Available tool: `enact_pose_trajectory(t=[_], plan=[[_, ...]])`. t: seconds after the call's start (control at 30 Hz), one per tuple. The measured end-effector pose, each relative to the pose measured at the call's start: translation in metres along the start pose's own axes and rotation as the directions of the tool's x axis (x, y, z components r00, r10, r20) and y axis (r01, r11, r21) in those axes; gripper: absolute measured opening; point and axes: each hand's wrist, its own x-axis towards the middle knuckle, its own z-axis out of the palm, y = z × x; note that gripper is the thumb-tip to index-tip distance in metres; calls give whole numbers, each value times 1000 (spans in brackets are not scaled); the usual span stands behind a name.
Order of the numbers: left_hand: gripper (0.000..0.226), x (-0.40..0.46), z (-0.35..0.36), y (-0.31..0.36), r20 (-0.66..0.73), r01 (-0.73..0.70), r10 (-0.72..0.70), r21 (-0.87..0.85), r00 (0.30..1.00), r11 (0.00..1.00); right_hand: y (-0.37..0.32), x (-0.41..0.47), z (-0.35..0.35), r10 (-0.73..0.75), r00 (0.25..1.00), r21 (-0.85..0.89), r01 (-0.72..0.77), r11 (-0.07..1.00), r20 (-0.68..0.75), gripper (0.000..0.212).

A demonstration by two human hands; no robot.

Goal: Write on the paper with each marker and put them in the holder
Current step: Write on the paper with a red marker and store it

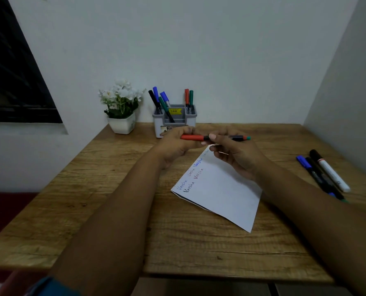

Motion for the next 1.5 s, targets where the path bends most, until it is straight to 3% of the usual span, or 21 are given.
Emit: enact_pose_trajectory(t=[0.07,0.23,0.37,0.63,1.2,1.5], plan=[[20,0,-3,0,-19,0,0,-12,1000,1000,-2,2,-3,9,1000,62,-10,998,9,7],[25,-3,-3,3,87,9,-3,-66,996,998,-4,2,-6,-41,997,106,34,994,58,19],[15,-2,3,4,-7,-62,62,-50,998,997,-1,2,-5,-72,994,136,61,989,80,12],[12,-3,3,3,-12,-147,147,-29,989,989,2,3,-5,-69,993,172,52,984,96,16],[8,-2,0,-1,-12,-161,160,-43,987,986,4,1,-2,-27,996,169,13,985,82,27],[10,-3,0,-1,-8,-155,155,-22,988,988,7,2,-3,-33,996,184,17,983,87,18]])
